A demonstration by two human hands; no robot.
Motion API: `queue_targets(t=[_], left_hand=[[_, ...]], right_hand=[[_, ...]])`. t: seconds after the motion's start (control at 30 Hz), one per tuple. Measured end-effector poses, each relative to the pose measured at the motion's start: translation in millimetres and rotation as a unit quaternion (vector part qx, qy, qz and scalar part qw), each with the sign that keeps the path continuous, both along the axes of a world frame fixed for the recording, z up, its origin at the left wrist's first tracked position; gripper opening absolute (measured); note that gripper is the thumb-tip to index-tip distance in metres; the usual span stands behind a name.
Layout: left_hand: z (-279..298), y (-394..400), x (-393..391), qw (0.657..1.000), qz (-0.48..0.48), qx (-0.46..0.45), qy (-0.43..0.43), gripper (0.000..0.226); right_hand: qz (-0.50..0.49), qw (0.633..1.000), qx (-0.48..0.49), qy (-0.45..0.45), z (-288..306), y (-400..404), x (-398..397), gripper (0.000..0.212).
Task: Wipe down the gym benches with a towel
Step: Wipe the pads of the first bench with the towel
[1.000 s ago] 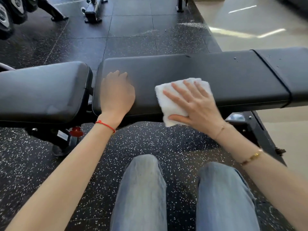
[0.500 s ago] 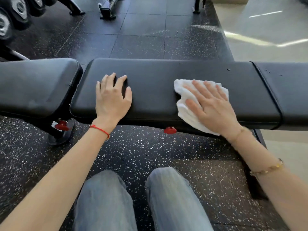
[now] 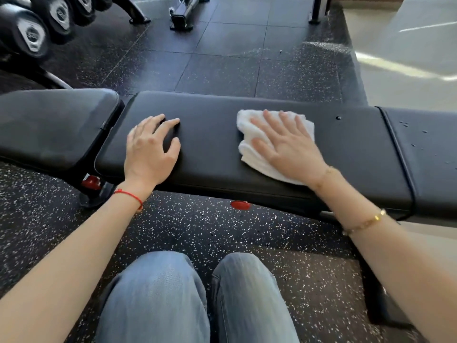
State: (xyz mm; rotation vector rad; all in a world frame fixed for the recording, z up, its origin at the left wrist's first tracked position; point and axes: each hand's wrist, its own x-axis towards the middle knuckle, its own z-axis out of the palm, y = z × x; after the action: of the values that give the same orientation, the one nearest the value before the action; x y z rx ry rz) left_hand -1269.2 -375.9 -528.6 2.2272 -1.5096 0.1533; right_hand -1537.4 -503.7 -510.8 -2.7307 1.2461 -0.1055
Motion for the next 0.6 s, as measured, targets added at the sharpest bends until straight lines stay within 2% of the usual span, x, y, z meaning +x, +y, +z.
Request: queue_targets(t=[0.13,0.3,0.47,0.6], left_hand=[[-1,-2,-4,1.0,0.014,-0.005,0.001,0.044],[0,-2,-6,1.0,0.016,-0.001,0.001,0.044],[1,1,-6,1.0,0.011,0.004,0.004,0.043],[1,0,-8,1.0,0.015,0.011,0.003,0.044]], right_hand=[[-0.055,0.998,0.02,0.009,2,-52,21,0.058],[0.015,1.0,0.014,0.02,-1,-34,78,0.062],[0.093,0.995,-0.005,-0.021,-5,9,32,0.061],[-0.002,1.0,-0.01,-0.003,-4,-30,-3,0.057]])
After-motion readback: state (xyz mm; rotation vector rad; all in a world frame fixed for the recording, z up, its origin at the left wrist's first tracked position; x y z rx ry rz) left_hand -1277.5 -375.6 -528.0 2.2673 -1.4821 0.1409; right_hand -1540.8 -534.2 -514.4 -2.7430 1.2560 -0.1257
